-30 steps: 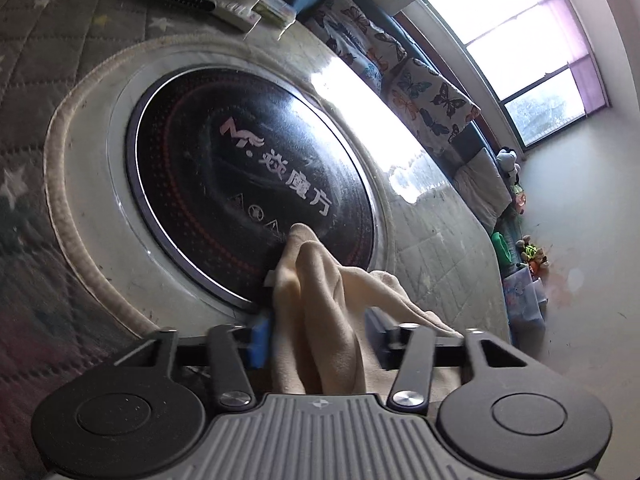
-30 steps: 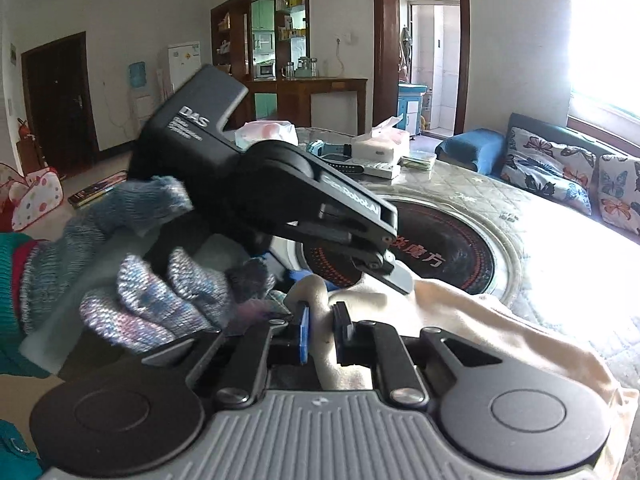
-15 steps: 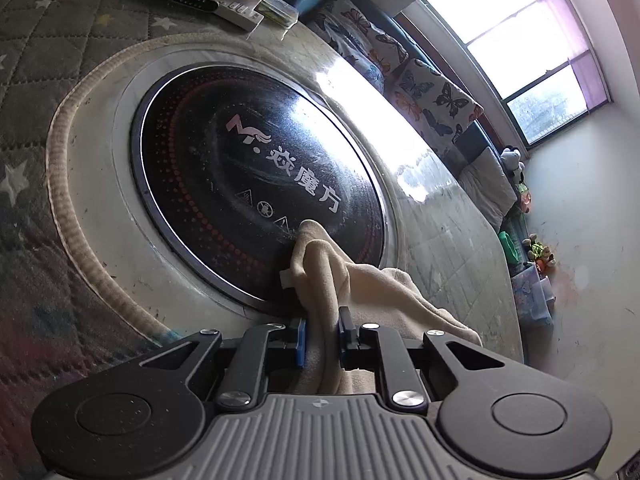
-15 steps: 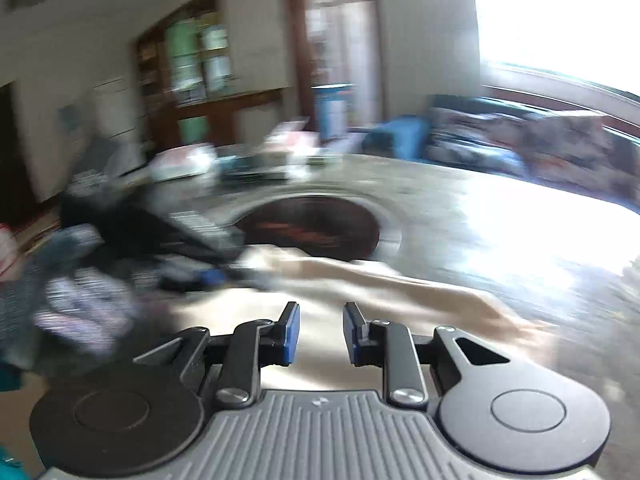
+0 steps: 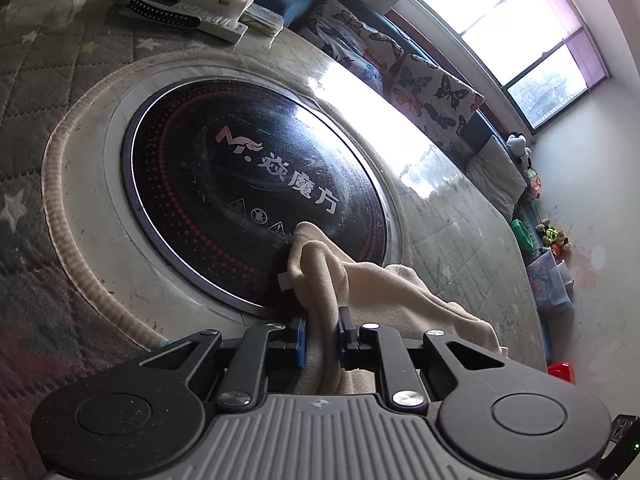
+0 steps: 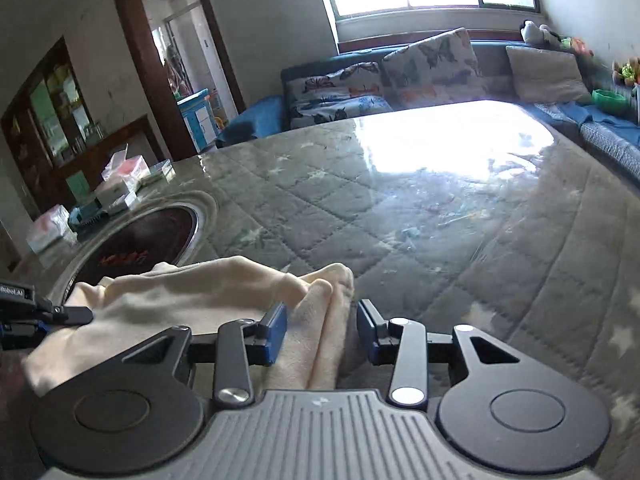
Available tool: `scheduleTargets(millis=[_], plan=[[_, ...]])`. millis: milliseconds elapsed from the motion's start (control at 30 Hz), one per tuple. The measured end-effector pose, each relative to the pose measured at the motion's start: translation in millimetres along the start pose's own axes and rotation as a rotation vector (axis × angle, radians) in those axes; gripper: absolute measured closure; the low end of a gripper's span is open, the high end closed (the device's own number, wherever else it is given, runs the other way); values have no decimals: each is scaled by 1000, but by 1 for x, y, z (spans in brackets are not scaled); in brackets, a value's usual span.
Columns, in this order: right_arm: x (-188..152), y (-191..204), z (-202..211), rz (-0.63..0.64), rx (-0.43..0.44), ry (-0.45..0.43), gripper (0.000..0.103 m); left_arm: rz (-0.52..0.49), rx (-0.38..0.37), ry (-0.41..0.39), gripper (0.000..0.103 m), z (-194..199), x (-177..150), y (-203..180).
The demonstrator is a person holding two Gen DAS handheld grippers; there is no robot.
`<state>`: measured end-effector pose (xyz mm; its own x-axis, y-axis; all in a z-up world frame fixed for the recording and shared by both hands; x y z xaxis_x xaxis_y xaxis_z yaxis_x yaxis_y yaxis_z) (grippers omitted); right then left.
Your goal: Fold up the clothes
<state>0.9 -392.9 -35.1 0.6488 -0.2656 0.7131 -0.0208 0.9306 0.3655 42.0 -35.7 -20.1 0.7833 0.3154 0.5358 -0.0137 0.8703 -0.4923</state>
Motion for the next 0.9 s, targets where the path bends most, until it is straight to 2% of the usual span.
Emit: scheduleTargets(millis=[67,167,267,400,500,767,900], plan=[[-1,2,1,6,23,8,92,-23,10,-9,88,2,1,-5],[-1,6,6,20,27,-15,93,-66,14,-32,89,8,3,-20],[6,2,28,12,43,-70,94,-114,-8,-57,89,15,6,-42],[20,-11,57,17,21,-140,94,-193,-45,-60,89,11,3,-80],[28,-28,74,21,-20,-181,94,-248,-78,-46,89,-2,-3,-112],[52,-108,115,2,-202,-248,94,-382,-174,9,89,-51,-21,-196],[60,-147,123,-23,-288,-254,94,-452,-190,33,89,-80,-33,-224]])
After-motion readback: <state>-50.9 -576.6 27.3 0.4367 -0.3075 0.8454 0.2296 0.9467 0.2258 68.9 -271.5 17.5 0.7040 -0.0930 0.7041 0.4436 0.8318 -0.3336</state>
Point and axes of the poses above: each gripper's, at about its wrist camera, not at the fingertips, and z roughly against the way its jaws point, y to its left, x to its top, the point moved 5 cm from there along -z, roughly the way its jaws point, and after that the axes turned 8 degrees about -z, right-handed, at the moved point
